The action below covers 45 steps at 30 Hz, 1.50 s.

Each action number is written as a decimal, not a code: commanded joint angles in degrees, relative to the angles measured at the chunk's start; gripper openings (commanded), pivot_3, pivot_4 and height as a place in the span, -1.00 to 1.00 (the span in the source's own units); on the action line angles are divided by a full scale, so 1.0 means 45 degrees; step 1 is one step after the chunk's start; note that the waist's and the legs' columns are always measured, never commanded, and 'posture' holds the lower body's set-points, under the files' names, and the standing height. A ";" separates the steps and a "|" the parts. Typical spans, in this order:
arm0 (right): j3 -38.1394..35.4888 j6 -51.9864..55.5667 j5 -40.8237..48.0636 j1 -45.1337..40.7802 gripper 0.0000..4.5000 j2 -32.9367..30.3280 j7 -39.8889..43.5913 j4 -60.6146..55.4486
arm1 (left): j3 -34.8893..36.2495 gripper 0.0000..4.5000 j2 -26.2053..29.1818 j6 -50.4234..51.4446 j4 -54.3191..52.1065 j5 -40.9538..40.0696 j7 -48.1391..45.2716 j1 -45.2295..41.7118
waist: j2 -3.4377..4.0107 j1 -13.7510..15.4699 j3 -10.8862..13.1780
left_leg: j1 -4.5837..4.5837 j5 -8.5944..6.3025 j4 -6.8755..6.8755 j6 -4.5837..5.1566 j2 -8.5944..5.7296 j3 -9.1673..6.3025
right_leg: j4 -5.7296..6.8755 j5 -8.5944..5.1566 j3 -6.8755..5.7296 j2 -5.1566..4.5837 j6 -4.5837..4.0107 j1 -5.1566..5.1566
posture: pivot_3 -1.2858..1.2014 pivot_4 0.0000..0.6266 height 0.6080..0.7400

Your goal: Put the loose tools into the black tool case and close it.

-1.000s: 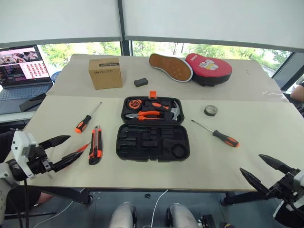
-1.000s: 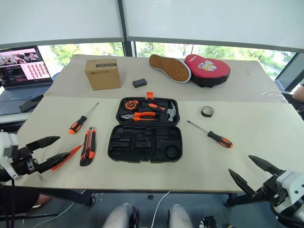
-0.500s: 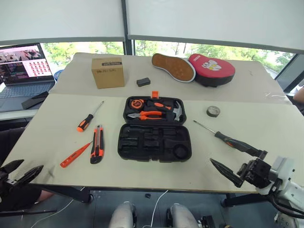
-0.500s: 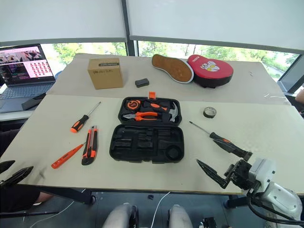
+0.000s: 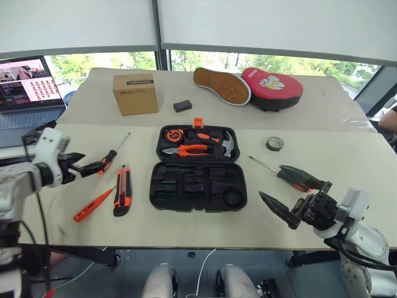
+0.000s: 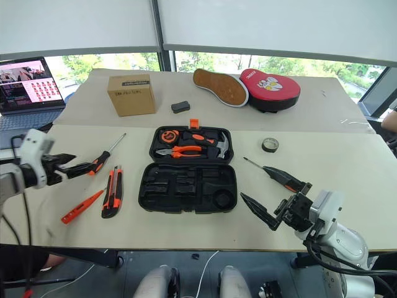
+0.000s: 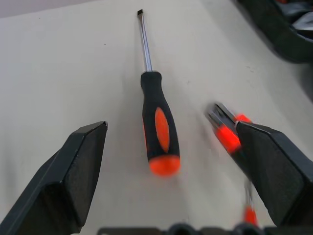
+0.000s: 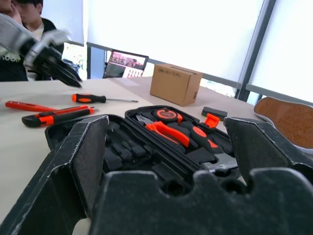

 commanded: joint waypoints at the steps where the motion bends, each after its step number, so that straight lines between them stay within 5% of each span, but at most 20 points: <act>1: 0.0054 0.0103 -0.0011 -0.0142 0.96 -0.0094 -0.0255 -0.0582 | -0.0736 1.00 -0.0474 -0.0554 0.1862 0.0997 0.0214 -0.1403 | -0.0001 -0.0034 0.0001 | -0.0015 0.0004 0.0002 -0.0006 0.0000 0.0001 | 0.0005 0.0000 0.0002 0.0002 0.0000 -0.0013 | 0.03 -0.52 1.00; 5: 0.0041 0.0106 -0.0041 -0.0064 1.00 -0.0048 -0.0450 -0.0665 | -0.1122 0.71 -0.0984 -0.1245 0.3388 0.1558 0.0132 -0.2237 | -0.0005 -0.0051 0.0003 | -0.0033 0.0009 0.0019 -0.0013 -0.0002 0.0007 | 0.0008 0.0000 -0.0001 0.0003 0.0001 -0.0020 | 0.03 -0.52 1.00; 13: -0.0128 -0.0148 -0.0044 0.1074 1.00 0.0011 -0.0488 -0.0937 | -0.0565 -0.62 -0.1367 -0.3413 0.5236 0.1889 -0.0023 -0.2816 | -0.0008 0.0083 0.0003 | -0.0045 0.0009 0.0047 -0.0013 -0.0001 -0.0002 | 0.0016 0.0000 -0.0008 -0.0001 0.0002 -0.0015 | 0.03 -0.52 1.00; 20: -0.1015 -0.0134 0.0262 0.1675 1.00 -0.0500 -0.0245 -0.1022 | 0.0435 -0.61 -0.0766 -0.8969 0.4116 0.0697 -0.4579 -0.2513 | -0.0050 0.0110 0.0026 | -0.0058 0.0009 0.0064 -0.0013 0.0012 -0.0001 | 0.0023 0.0001 -0.0016 -0.0002 -0.0001 -0.0020 | 0.03 -0.52 1.00; 26: -0.2088 0.0093 0.0691 0.1716 1.00 -0.1420 0.0525 -0.0451 | -0.2483 -0.61 -0.1408 -0.9115 0.0685 0.1069 -0.8712 -0.3191 | -0.0045 0.0341 0.0028 | -0.0072 0.0006 0.0119 -0.0008 0.0001 0.0056 | 0.0018 0.0000 -0.0050 -0.0009 0.0001 0.0017 | 0.03 -0.52 1.00; 35: -0.1925 0.0490 0.0913 0.1517 1.00 -0.1604 0.0790 -0.0676 | -0.5053 -0.61 -0.3100 -0.9111 0.0302 0.4027 -0.7020 -0.3963 | -0.0042 0.0136 0.0030 | -0.0073 -0.0007 0.0161 0.0014 0.0021 -0.0010 | 0.0028 0.0008 -0.0005 0.0049 0.0013 0.0023 | 0.03 -0.52 1.00; 45: -0.1952 0.0499 0.0860 0.2009 1.00 -0.1353 0.0686 -0.0965 | -0.5755 -0.61 -0.3846 -1.0159 0.2157 0.5605 -0.5897 -0.4743 | -0.0042 0.0212 0.0030 | -0.0086 -0.0007 0.0165 0.0014 0.0019 -0.0026 | 0.0027 0.0008 0.0005 0.0054 0.0016 0.0014 | 0.03 -0.52 1.00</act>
